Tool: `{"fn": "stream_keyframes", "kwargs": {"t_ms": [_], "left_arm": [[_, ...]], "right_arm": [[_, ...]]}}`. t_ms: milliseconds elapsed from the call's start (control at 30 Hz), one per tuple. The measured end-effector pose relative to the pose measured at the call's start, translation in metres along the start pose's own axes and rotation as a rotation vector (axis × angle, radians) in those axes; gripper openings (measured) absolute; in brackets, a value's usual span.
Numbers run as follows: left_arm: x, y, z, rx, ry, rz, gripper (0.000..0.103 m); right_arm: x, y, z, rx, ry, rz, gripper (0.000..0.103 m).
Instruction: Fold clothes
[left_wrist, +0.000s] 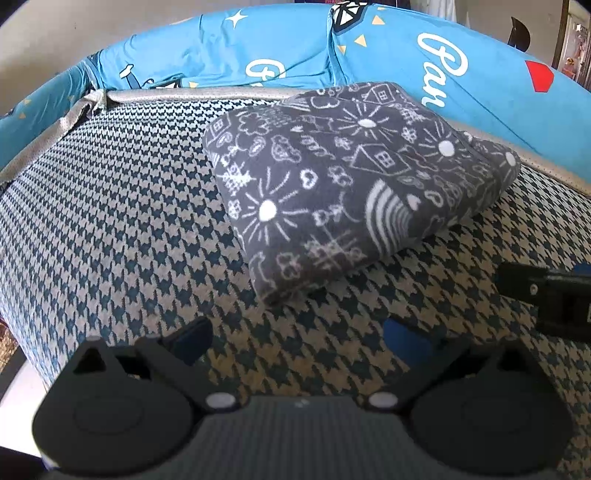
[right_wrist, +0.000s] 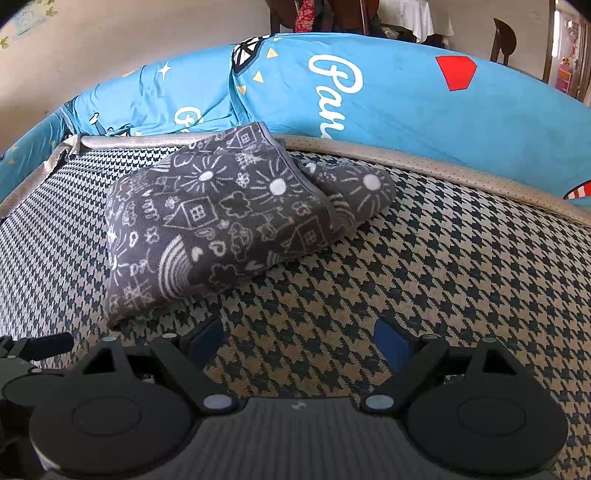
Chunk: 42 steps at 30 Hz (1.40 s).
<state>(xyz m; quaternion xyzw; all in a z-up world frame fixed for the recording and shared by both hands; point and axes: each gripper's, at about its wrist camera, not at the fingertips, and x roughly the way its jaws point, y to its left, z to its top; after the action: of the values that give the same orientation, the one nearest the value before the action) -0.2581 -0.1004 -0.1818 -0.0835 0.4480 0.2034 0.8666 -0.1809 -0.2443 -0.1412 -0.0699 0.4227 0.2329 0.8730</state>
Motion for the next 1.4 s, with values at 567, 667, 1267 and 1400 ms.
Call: {"fn": "stream_keyframes", "kwargs": {"t_ms": [567, 667, 1267, 1400], "left_arm": [[0.000, 0.006, 0.001, -0.020, -0.007, 0.010, 0.103], [-0.001, 0.006, 0.001, -0.016, -0.006, 0.002, 0.103], [-0.009, 0.005, 0.002, -0.017, -0.028, -0.008, 0.103], [-0.010, 0.004, 0.002, -0.011, -0.031, -0.009, 0.103]], "right_arm": [[0.001, 0.002, 0.000, -0.014, -0.003, -0.003, 0.090], [0.001, 0.002, -0.001, -0.017, -0.005, -0.003, 0.090], [0.003, 0.003, -0.002, -0.023, -0.002, -0.007, 0.090], [0.003, 0.003, -0.001, -0.020, -0.002, -0.013, 0.090]]}}
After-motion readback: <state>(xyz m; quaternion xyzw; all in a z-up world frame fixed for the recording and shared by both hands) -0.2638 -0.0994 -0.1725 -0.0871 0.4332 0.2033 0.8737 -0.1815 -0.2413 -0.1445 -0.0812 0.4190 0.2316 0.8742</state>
